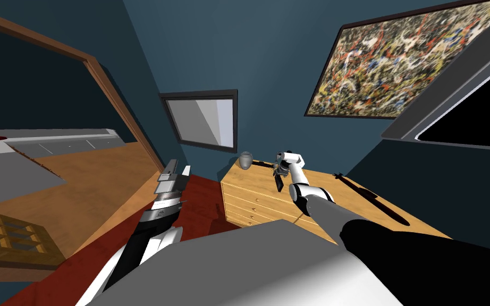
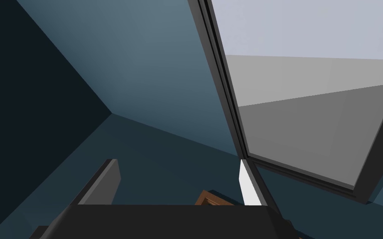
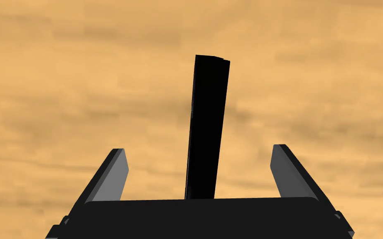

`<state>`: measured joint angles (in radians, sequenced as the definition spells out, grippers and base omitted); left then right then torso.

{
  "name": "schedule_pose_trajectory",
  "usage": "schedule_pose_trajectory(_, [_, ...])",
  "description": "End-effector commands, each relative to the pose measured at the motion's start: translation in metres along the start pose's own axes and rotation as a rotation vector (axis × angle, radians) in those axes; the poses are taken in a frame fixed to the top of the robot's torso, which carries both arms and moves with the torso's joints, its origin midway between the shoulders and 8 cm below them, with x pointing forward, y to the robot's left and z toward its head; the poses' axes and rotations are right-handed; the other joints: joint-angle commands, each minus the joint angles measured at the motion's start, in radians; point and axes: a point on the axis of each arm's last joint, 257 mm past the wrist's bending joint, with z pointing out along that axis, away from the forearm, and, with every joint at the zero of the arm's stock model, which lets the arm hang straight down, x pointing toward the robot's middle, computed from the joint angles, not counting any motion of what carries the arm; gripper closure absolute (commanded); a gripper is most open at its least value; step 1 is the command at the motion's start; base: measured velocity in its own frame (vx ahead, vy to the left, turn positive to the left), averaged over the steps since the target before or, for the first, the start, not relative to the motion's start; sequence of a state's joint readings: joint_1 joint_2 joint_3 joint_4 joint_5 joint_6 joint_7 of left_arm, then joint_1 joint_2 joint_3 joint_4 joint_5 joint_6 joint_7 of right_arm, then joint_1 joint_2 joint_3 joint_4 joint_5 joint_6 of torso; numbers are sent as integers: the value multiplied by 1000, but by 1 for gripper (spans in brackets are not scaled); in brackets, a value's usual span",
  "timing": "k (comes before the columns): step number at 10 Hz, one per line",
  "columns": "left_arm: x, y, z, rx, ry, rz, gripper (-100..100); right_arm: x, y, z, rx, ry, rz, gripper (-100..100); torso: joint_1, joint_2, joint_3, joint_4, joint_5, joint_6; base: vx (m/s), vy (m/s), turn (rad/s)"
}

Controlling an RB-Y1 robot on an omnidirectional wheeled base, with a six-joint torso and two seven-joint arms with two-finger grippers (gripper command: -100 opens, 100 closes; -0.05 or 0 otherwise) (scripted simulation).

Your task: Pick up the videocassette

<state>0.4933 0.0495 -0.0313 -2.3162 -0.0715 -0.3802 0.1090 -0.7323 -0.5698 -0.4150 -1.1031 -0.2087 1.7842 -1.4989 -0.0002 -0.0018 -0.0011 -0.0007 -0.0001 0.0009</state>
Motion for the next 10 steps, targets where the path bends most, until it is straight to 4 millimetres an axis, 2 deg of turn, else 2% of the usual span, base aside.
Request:
schedule_pose_trajectory(1, [0, 0, 0, 0, 0, 0, 0, -9, 3, 1, 2, -43, 26, -100, 0, 0, 0, 0, 0, 0, 30, 4, 8])
schedule_pose_trajectory(6, [0, 0, 0, 0, 0, 0, 0, -39, 11, -4, 2, -187, 115, -100, 0, 1, 1, 0, 0, 0, 20, 3, 12])
schedule_pose_trajectory(8, [0, 0, 0, 0, 0, 0, 0, -38, 12, -4, 3, -190, 116, -100, 0, 2, 1, 0, 0, 0, 0, 0, 0])
schedule_pose_trajectory(9, [0, 0, 0, 0, 0, 0, 0, -39, 12, -4, 3, -193, 117, 0, 0, 3, 1, 1, 0, 0, 0, 0, 0])
schedule_pose_trajectory(10, [0, 0, 0, 0, 0, 0, 0, -42, 12, 8, 3, -193, 110, -100, 0, 3, 1, 1, 0, 0, 11, 14, -45])
